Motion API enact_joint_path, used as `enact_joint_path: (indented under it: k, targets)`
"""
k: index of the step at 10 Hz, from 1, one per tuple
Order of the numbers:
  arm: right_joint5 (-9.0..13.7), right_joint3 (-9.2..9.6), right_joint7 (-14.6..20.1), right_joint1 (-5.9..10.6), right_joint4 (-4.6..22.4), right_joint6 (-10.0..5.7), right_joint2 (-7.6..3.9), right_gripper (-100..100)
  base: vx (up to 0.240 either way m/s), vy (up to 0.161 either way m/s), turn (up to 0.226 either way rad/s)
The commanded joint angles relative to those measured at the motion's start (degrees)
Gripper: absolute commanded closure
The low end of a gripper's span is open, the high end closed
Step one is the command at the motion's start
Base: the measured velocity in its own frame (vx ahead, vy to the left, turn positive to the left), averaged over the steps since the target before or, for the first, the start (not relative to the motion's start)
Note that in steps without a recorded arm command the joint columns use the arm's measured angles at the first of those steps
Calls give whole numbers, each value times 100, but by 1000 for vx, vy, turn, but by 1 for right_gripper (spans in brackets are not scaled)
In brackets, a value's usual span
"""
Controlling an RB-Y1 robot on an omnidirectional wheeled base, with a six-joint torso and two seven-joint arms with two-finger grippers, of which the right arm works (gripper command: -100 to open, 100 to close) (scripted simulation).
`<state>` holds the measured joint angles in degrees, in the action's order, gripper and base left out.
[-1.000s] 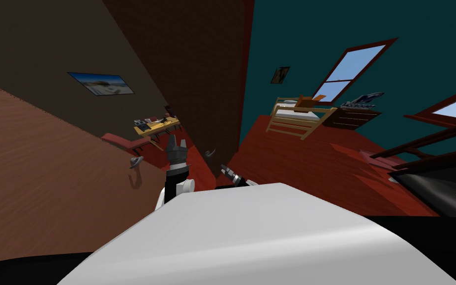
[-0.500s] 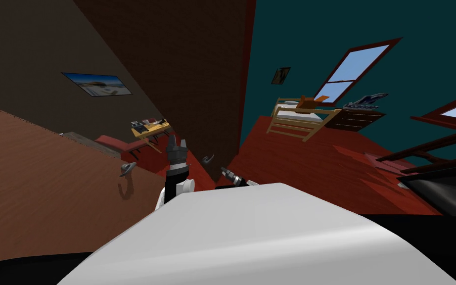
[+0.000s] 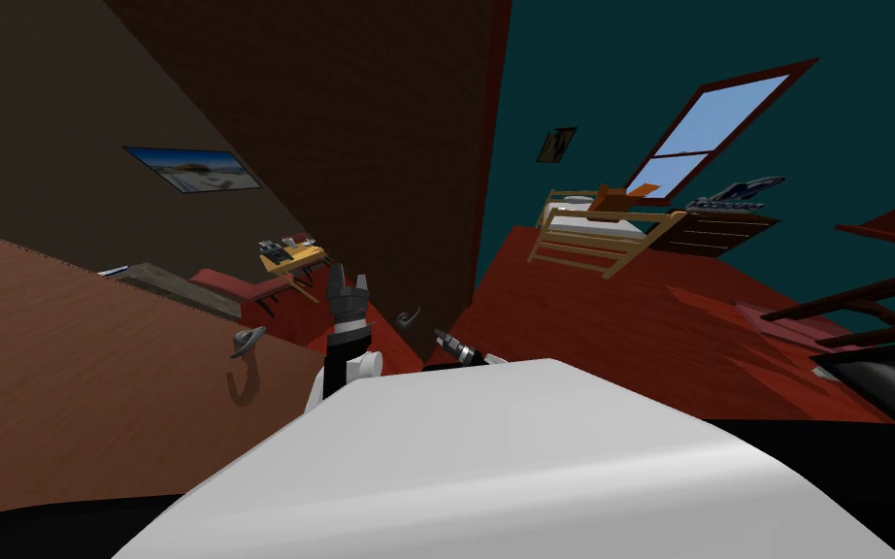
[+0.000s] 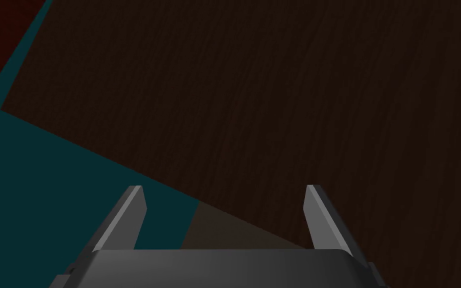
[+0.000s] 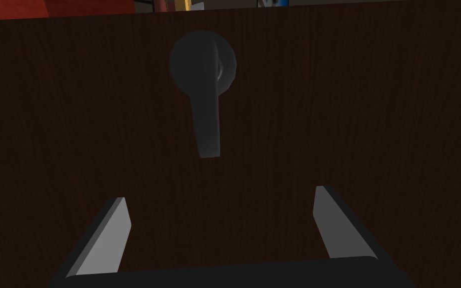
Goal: Push the door open
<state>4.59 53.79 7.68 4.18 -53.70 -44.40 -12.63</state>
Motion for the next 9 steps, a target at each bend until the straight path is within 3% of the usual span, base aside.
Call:
enact_joint_path:
  k: [1,7,8,9]
  targets:
    - [-7,-37,-20,-4,55,-5,55,-100,124,154,38]
    - [-28,-165,-83,-14,255,-27,241,-100,139,158,44]
    - [-26,-152,-76,-12,237,-27,222,-100,56,61,1]
    - [-26,-152,-76,-12,237,-27,222,100,-8,-3,-5]
